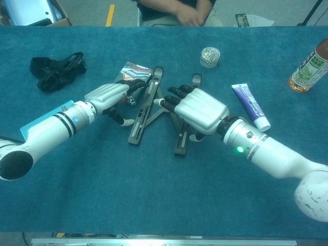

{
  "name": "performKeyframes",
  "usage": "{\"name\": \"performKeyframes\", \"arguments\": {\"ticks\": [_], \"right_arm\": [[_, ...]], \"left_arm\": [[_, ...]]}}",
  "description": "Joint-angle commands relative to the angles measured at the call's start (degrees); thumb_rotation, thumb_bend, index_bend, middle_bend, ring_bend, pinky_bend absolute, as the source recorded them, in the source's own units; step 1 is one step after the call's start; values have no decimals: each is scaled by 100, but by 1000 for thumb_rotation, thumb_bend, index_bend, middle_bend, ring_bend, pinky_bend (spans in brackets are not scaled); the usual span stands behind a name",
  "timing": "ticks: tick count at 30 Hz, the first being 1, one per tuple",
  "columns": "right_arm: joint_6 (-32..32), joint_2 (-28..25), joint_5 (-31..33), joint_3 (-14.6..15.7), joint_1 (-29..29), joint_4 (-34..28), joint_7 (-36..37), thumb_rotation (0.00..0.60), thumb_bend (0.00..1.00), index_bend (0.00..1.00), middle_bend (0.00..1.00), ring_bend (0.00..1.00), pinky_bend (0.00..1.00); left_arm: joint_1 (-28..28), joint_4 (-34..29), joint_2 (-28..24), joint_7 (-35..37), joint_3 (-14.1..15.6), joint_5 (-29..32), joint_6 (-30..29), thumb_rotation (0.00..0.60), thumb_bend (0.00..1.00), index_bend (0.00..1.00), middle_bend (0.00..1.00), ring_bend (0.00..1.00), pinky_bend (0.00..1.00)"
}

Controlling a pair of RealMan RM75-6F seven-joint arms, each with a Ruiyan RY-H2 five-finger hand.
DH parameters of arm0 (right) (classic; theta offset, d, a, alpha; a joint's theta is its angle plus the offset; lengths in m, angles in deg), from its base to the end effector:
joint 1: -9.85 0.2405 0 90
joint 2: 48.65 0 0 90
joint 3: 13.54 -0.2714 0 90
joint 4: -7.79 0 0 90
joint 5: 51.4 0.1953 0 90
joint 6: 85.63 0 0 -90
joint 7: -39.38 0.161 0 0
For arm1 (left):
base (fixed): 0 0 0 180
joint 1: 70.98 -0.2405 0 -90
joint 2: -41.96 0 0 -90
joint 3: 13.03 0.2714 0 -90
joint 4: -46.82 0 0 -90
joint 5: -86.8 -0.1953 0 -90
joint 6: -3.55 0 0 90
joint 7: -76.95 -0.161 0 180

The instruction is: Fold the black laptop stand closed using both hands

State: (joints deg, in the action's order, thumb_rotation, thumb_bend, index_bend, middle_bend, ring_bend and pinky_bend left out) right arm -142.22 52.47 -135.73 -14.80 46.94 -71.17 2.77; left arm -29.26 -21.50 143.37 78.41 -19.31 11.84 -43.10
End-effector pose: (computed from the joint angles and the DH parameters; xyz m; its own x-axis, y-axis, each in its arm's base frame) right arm -0.1389 -0.2802 -0.0929 0.7295 -0.0583 0.6815 -0.5238 -0.6883 0.5018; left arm -0.1690 0.3412 -0.0950 0.3173 0.4808 0.8174 0.9108 -0.3946 -0.1215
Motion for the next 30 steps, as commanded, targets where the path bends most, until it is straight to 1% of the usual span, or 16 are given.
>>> {"name": "performKeyframes", "arguments": {"ticks": [1, 16, 30], "right_arm": [[-24, 14, -21, -5, 5, 4, 17, 600, 96, 49, 168, 19, 132], [-77, 141, -61, -74, 68, -16, -19, 600, 97, 49, 168, 19, 125], [-58, 238, -20, -126, 127, -35, -108, 600, 96, 49, 168, 19, 115]], "left_arm": [[1, -18, -6, -1, 8, -4, -2, 600, 257, 0, 0, 0, 12], [-66, -189, -50, 14, 74, -69, -144, 600, 257, 0, 0, 0, 12], [-120, -183, -49, 145, 120, -210, -309, 600, 257, 0, 0, 0, 12]]}}
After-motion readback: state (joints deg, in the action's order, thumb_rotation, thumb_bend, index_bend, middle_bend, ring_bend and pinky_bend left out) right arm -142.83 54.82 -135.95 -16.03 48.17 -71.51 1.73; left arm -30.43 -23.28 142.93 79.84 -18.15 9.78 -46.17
